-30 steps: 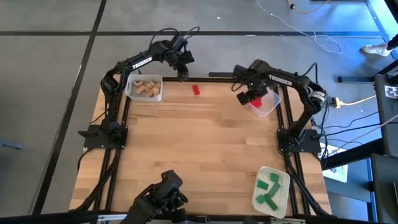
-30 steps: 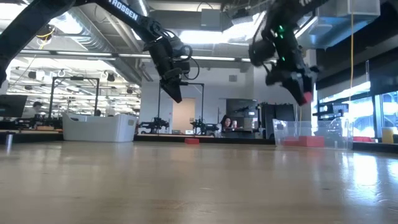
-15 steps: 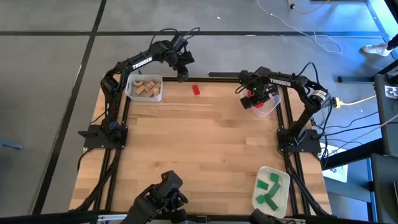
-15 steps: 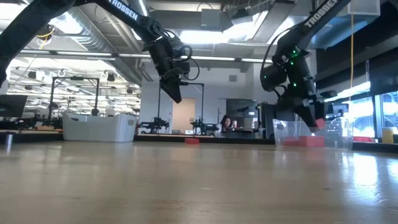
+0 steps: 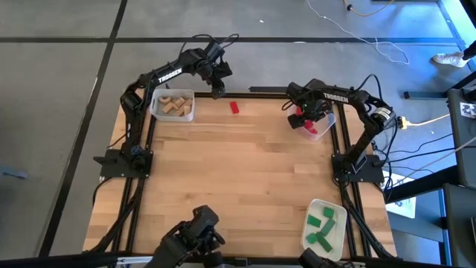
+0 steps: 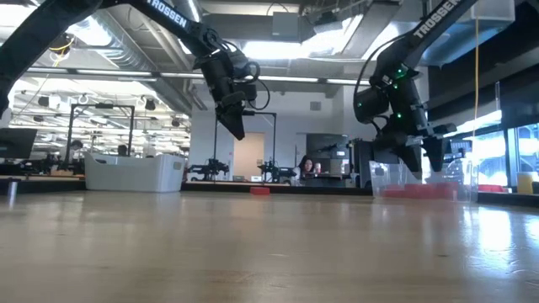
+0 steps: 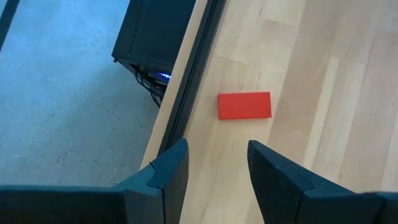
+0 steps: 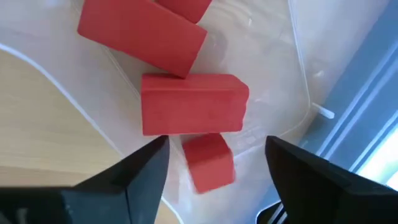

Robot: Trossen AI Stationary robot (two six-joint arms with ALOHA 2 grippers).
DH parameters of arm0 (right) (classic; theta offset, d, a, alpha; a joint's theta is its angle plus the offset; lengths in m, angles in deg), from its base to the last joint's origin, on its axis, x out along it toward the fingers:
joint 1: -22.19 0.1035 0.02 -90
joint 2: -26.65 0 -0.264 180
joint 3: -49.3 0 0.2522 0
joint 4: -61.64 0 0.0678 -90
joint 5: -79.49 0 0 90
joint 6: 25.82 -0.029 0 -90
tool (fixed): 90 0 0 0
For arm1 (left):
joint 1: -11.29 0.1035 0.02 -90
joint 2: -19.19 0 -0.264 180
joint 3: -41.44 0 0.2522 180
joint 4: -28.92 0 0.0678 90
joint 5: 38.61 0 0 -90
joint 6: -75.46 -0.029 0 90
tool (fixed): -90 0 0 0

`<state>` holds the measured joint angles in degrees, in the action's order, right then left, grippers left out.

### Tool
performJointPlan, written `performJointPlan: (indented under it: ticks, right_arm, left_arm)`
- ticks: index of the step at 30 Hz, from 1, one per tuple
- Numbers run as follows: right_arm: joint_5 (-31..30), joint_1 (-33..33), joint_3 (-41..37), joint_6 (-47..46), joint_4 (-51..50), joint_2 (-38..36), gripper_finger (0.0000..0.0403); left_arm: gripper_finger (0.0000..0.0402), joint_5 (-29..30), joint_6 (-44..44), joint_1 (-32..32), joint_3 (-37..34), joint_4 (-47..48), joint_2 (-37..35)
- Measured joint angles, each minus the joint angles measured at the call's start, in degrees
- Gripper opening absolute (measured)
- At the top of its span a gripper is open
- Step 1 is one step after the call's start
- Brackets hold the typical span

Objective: Sort & place blocks by color
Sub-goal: Put the red block into the transparent bin

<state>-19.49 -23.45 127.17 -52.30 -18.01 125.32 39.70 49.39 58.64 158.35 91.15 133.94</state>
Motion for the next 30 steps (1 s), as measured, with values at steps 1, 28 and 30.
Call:
performJointPlan:
  ticks: [1,28,30]
  right_arm:
    - [0.0,0.0,0.0,0.0,0.0,0.0,0.0266]
    - [8.1,1.3,13.9,12.2,17.1,-11.0,0.0272]
    - [10.8,2.1,13.9,14.2,22.6,-10.8,0.0272]
  left_arm:
    - [0.0155,0.0,0.0,0.0,0.0,0.0,0.0]
    - [0.0155,-3.4,-21.1,-7.9,0.1,0.0,1.5]
    - [0.0155,-4.5,-20.4,-7.2,0.1,0.9,1.7]
